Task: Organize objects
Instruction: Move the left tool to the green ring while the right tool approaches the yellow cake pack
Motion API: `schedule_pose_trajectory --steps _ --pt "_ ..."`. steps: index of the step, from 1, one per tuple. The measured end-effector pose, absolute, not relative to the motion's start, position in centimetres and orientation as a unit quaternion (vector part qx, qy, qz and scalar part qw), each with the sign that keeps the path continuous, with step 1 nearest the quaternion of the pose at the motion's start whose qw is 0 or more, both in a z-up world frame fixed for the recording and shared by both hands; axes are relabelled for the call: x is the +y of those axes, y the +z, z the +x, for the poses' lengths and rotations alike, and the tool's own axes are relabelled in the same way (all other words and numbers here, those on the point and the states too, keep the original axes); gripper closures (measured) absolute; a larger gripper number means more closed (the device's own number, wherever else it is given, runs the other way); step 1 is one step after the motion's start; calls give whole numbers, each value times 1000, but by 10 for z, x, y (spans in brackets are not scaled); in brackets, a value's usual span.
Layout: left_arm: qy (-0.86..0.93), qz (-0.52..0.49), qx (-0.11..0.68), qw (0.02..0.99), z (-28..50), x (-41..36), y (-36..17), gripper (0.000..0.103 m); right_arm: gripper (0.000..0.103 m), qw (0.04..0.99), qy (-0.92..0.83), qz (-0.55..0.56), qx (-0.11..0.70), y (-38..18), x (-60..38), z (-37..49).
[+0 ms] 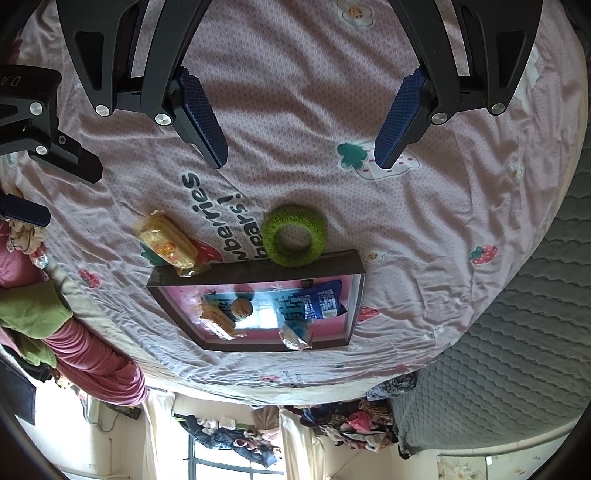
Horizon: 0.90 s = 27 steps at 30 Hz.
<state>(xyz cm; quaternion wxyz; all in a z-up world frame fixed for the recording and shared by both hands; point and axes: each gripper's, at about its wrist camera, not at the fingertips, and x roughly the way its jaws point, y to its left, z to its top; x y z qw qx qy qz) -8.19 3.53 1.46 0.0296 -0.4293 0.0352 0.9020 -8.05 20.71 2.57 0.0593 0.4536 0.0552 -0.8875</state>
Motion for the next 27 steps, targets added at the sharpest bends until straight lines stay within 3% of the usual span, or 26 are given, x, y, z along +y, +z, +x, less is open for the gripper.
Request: schedule_pose_trajectory --steps 27 --pt "899 -436 31 34 -142 43 -8 20 7 64 -879 469 51 -1 210 -135"
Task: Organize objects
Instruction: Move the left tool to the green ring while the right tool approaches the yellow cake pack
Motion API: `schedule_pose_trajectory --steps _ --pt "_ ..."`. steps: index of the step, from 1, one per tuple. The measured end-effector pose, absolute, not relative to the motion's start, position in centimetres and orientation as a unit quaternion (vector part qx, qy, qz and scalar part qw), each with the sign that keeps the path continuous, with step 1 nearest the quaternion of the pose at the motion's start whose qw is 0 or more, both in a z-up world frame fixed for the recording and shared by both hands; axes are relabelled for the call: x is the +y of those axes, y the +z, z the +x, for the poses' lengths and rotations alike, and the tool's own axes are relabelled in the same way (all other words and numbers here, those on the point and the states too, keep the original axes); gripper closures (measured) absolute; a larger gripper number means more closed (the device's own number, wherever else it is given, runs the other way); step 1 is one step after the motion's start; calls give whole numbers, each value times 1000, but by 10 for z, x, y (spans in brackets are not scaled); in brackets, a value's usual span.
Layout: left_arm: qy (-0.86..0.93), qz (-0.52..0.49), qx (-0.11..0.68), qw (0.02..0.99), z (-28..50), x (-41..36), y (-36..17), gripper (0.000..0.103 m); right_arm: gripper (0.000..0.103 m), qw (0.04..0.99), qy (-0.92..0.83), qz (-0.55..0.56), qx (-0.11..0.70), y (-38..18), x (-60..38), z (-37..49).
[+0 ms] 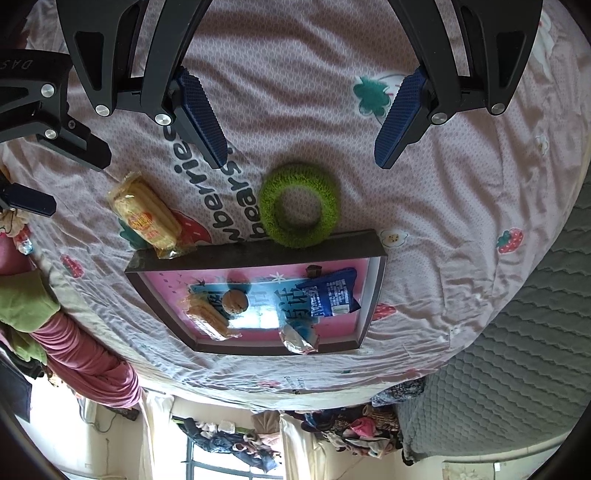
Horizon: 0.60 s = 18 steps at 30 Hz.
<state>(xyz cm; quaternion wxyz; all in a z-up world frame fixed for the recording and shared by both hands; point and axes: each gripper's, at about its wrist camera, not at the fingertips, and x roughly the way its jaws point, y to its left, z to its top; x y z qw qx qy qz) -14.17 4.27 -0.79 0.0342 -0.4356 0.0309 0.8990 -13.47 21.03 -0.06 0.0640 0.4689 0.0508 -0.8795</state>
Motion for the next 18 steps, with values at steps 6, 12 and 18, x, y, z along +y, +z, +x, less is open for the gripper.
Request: schedule_pose_trajectory --steps 6,12,18 --pt "898 -437 31 36 -151 44 -12 20 7 64 -879 470 51 -5 212 -143" --pt "897 -439 35 39 -162 49 -17 20 7 61 -877 474 50 -12 214 -153" --pt "895 -443 41 40 -174 55 -24 20 7 58 -874 480 50 -20 218 -166"
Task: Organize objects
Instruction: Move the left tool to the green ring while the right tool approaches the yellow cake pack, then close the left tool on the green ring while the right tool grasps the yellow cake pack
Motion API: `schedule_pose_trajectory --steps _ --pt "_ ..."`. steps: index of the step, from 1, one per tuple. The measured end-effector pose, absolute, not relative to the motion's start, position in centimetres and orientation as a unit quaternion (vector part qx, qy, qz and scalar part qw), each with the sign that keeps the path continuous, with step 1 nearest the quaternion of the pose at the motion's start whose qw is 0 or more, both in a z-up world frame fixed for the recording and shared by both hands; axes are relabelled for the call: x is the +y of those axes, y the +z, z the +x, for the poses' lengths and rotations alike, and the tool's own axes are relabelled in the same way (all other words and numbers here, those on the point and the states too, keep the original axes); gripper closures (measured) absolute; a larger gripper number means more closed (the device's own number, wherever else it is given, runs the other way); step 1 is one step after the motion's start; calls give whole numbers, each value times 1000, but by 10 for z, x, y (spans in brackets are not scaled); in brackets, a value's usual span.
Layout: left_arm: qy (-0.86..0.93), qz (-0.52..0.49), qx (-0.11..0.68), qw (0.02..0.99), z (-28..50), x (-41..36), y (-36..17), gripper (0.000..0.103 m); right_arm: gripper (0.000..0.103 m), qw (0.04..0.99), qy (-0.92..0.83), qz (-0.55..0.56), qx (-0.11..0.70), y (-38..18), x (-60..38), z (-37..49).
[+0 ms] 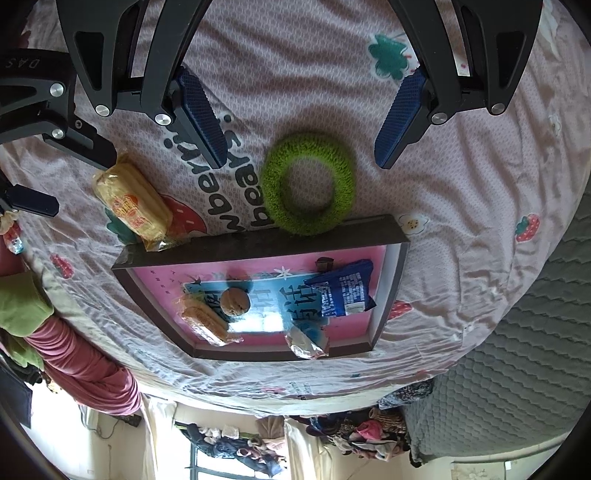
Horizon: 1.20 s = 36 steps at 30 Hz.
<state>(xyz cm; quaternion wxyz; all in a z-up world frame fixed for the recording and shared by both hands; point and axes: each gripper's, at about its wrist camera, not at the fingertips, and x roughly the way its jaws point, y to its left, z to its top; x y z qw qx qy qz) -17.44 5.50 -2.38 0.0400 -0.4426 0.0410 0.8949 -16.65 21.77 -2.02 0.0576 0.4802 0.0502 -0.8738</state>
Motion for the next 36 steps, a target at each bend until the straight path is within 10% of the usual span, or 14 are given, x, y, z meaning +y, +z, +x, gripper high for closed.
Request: schedule_pose_trajectory --steps 36 --pt "885 -463 20 39 -217 47 -69 20 19 60 -862 501 37 -63 209 -213"
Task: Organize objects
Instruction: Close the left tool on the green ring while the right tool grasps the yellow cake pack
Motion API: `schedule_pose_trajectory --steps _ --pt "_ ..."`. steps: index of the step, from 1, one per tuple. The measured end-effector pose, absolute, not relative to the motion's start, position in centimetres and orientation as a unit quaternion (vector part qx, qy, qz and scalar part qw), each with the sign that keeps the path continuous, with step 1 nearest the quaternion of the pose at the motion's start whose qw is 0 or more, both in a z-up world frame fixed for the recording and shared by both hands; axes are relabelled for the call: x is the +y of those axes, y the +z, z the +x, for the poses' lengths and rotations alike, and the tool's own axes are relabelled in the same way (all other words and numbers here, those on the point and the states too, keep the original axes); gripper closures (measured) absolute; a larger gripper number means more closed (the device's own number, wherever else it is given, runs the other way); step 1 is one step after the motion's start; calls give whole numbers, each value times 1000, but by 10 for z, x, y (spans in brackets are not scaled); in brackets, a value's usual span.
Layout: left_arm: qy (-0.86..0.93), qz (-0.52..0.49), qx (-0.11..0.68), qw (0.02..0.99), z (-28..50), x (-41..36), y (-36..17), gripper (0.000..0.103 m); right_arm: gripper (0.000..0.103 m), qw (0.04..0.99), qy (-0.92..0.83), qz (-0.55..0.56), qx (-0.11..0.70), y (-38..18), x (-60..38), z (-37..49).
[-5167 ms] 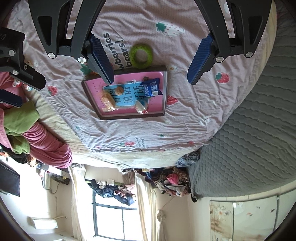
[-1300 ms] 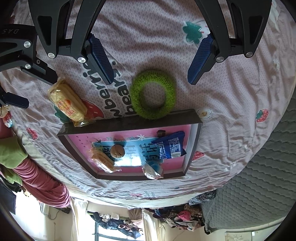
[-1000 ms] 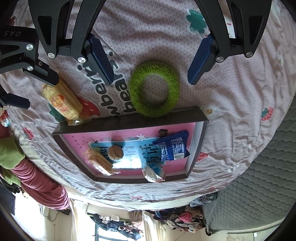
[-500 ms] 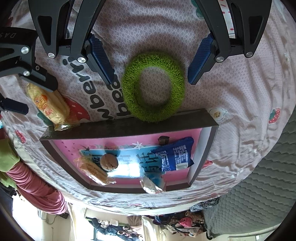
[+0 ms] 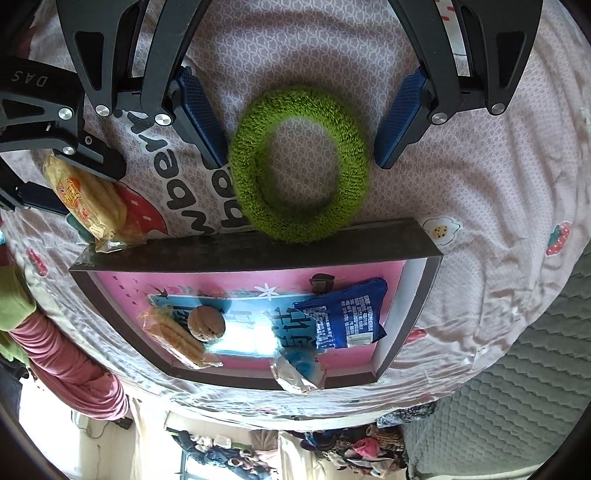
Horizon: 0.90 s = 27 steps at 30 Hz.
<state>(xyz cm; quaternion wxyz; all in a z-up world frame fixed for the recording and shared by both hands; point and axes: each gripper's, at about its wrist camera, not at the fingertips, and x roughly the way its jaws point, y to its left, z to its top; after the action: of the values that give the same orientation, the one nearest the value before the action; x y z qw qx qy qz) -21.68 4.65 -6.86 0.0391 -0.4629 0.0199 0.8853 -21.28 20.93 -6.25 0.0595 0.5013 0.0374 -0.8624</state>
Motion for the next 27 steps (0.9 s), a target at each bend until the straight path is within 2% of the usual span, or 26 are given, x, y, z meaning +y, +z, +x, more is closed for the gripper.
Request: schedule_pose_trajectory --steps 3,11,16,20,24,27 --pt "886 -461 20 40 -218 47 -69 20 21 59 -863 499 39 -64 208 -213" --pt "888 -457 20 44 -216 48 -70 21 38 67 -867 491 52 -65 200 -211" --pt "889 -454 25 52 -214 50 -69 38 46 73 -869 486 52 -64 197 -210" --pt "889 -455 23 58 -212 50 -68 46 52 76 -870 484 53 -64 196 -209" --pt "887 -456 18 66 -210 50 -66 63 63 80 -871 482 49 -62 197 -206" --pt "887 -457 15 72 -207 50 -64 78 63 87 -869 484 55 -62 195 -204"
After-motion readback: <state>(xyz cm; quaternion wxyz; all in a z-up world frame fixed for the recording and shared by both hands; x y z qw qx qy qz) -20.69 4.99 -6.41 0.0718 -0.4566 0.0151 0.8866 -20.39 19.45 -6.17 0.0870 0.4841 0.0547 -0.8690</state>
